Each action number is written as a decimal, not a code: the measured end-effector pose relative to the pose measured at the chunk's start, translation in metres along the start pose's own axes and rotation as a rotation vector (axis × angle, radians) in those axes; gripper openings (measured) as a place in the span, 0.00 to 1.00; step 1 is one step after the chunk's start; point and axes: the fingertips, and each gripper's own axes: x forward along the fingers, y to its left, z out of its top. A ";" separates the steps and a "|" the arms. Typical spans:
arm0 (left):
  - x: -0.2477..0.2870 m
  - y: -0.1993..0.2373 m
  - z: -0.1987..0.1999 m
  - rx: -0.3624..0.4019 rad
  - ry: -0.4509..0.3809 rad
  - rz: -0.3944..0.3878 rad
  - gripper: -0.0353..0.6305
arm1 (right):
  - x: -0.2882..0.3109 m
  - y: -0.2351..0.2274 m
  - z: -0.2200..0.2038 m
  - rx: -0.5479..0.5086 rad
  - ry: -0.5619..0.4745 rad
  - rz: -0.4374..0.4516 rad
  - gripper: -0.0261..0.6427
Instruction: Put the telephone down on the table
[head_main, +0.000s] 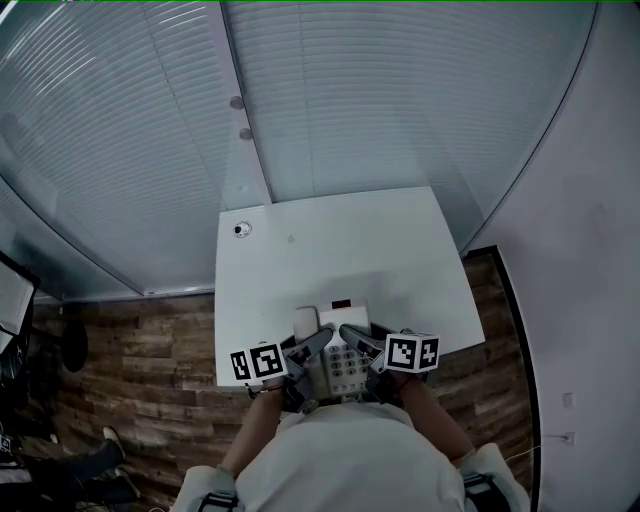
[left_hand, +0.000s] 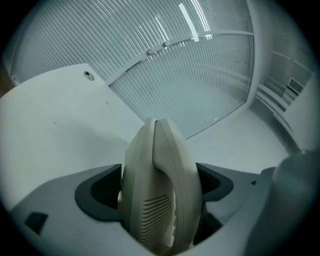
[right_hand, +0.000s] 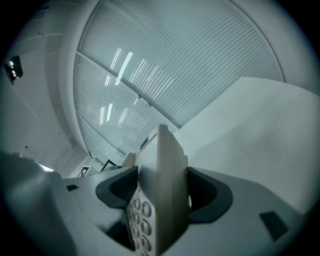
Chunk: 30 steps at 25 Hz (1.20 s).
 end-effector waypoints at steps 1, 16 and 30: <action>0.003 0.000 0.002 -0.002 -0.007 0.003 0.69 | 0.001 -0.002 0.003 -0.004 0.006 0.004 0.51; 0.038 0.004 0.015 -0.037 -0.094 0.044 0.69 | 0.011 -0.031 0.034 -0.037 0.083 0.050 0.51; 0.058 0.024 0.016 -0.064 -0.084 0.057 0.69 | 0.025 -0.057 0.036 -0.022 0.106 0.037 0.51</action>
